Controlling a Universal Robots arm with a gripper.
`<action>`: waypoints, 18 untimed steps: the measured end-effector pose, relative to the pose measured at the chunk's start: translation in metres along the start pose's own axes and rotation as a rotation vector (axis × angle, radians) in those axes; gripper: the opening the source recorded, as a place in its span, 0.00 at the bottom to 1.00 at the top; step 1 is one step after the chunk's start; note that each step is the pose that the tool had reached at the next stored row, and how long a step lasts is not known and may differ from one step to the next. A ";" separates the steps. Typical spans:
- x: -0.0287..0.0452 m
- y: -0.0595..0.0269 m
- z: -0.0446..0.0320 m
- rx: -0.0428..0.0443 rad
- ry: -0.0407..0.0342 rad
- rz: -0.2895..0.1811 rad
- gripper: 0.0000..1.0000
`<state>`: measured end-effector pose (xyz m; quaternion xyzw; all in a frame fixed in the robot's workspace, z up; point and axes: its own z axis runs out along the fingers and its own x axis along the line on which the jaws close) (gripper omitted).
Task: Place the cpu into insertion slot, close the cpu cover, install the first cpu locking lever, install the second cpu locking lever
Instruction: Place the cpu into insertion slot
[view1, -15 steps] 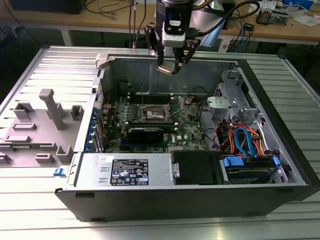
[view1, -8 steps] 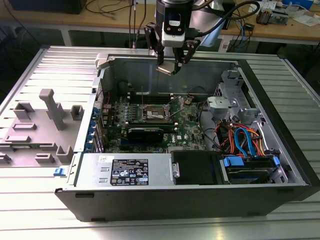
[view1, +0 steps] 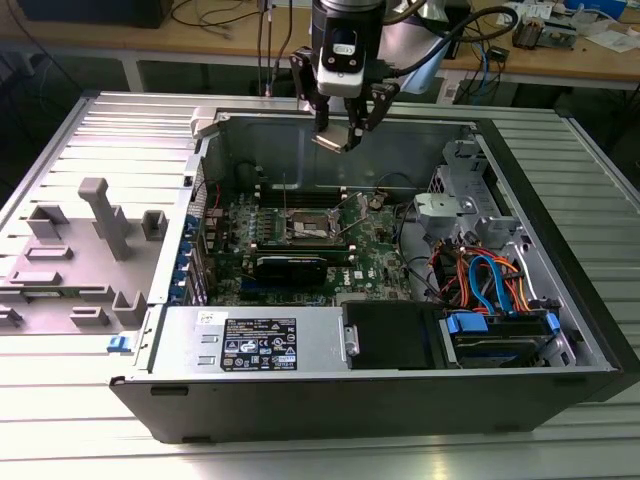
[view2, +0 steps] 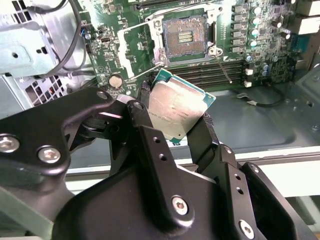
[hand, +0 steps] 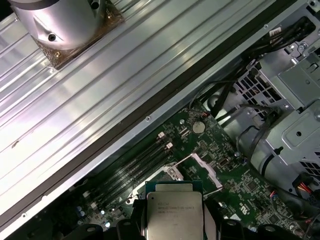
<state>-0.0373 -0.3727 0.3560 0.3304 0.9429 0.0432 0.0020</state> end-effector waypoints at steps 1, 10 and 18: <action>0.0000 0.0000 0.0000 0.0000 -0.0001 0.000 0.54; 0.0000 0.0000 0.0002 -0.0004 -0.0002 0.002 0.54; 0.0000 0.0000 0.0007 -0.0014 -0.0037 0.045 0.54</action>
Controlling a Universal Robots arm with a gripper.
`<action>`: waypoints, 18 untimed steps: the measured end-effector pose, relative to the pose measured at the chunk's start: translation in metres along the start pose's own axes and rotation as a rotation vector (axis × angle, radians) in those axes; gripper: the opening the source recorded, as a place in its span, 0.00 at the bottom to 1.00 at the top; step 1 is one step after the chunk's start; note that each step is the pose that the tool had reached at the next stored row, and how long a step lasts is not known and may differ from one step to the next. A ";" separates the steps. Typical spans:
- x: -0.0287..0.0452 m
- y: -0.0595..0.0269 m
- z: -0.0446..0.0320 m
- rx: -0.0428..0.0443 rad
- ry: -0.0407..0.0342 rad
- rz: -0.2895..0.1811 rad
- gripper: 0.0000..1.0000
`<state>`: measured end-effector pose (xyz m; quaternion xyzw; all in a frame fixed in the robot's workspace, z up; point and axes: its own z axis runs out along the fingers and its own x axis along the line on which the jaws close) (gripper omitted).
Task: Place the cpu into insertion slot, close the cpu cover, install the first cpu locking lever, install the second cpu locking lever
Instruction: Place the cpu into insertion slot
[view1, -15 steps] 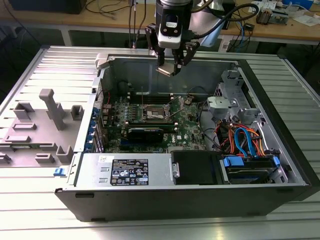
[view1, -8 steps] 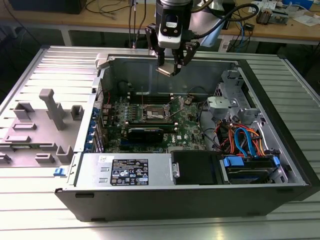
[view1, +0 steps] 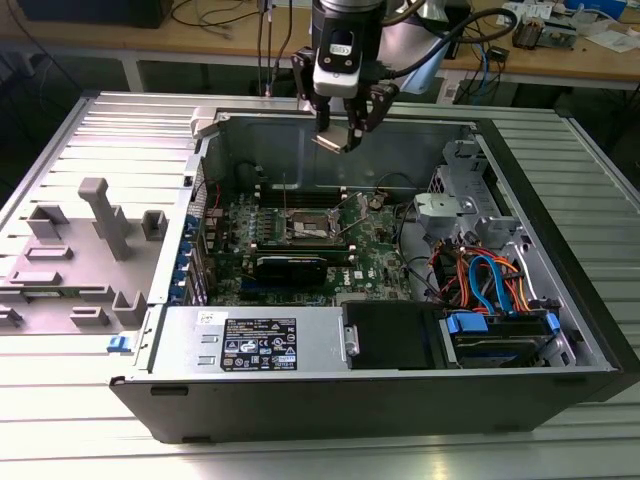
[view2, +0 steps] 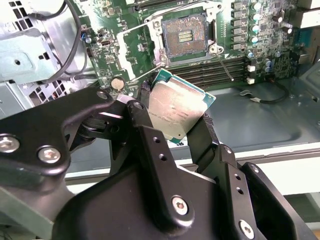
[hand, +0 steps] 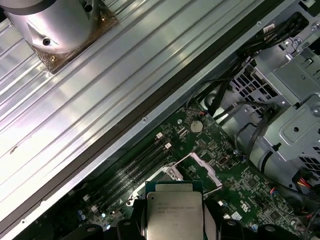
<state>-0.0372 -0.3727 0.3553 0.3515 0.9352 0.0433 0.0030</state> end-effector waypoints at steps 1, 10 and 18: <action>0.0000 0.0000 0.0002 -0.0003 -0.0009 0.011 0.54; 0.0000 -0.0001 0.0004 -0.0010 -0.0032 0.038 0.54; 0.0001 -0.0001 0.0004 -0.0010 -0.0033 0.040 0.54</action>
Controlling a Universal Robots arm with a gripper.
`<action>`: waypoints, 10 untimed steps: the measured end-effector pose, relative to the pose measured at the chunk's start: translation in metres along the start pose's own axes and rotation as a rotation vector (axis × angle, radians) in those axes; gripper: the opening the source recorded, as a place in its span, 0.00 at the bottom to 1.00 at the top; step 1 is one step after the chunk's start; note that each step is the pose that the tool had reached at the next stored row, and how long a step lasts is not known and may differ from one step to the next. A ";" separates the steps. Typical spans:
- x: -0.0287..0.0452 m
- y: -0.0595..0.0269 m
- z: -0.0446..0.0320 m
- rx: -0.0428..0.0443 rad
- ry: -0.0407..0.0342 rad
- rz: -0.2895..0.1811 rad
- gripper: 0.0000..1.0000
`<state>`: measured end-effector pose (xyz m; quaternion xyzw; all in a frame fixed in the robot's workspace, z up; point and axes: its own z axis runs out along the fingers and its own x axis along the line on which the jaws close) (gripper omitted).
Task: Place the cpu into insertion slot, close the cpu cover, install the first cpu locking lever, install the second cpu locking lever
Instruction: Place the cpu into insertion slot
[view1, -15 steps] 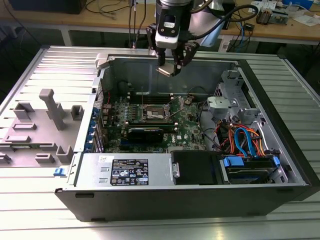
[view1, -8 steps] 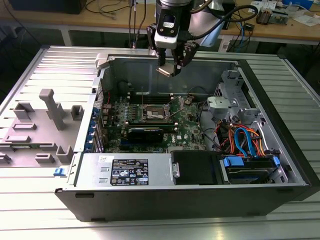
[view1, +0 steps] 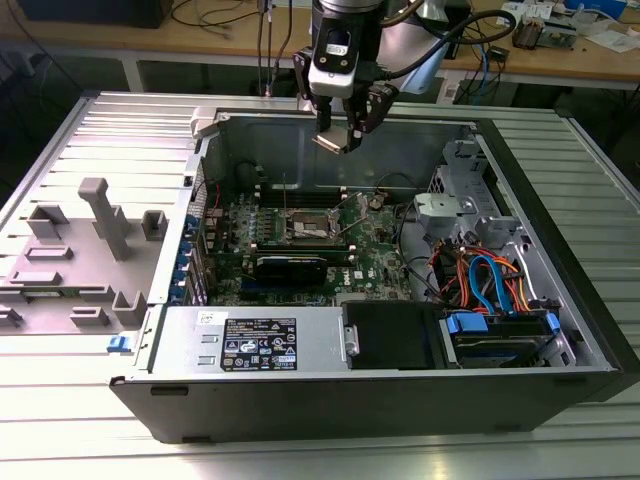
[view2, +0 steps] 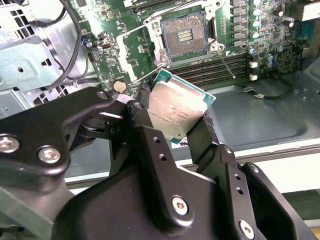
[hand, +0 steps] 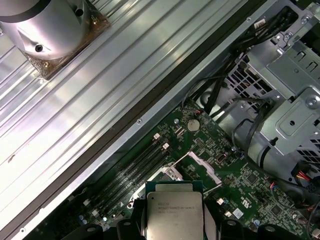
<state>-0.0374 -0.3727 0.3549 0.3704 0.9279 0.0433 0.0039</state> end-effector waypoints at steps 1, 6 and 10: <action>0.0000 0.0000 0.0000 -0.0001 -0.0001 0.002 0.54; 0.0000 0.0000 0.0001 -0.0008 -0.0023 0.028 0.54; 0.0000 0.0000 0.0001 -0.0011 -0.0035 0.042 0.54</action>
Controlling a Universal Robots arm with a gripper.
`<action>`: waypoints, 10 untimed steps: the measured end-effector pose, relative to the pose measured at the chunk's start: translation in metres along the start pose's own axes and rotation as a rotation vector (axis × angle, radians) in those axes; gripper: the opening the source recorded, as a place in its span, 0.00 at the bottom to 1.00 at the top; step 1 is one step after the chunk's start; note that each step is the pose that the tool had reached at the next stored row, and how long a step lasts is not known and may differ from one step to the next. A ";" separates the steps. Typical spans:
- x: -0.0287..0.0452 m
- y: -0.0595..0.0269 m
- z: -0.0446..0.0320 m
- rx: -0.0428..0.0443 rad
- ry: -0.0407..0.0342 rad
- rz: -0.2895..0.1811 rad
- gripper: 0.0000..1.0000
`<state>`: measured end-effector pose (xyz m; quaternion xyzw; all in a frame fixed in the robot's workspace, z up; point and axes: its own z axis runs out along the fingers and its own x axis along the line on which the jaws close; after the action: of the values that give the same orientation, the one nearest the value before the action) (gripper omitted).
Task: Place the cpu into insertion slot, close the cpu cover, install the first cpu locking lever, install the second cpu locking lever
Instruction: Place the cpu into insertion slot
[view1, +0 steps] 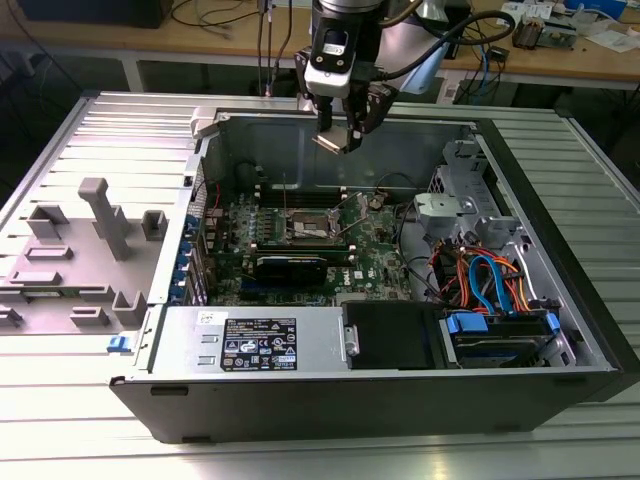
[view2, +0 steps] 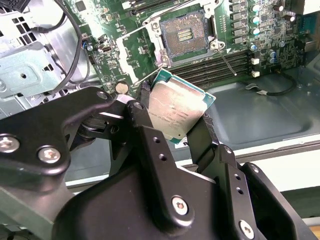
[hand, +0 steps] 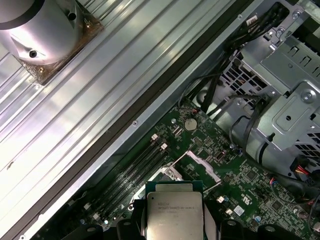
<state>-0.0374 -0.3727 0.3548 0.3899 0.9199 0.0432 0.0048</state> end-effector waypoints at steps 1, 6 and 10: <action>0.0000 0.0000 0.0001 0.0000 0.0000 0.000 0.54; 0.0000 -0.0001 0.0010 -0.0001 0.0000 0.000 0.54; -0.0001 -0.0002 0.0024 0.0001 0.0000 0.000 0.54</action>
<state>-0.0374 -0.3727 0.3524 0.3898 0.9199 0.0431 0.0048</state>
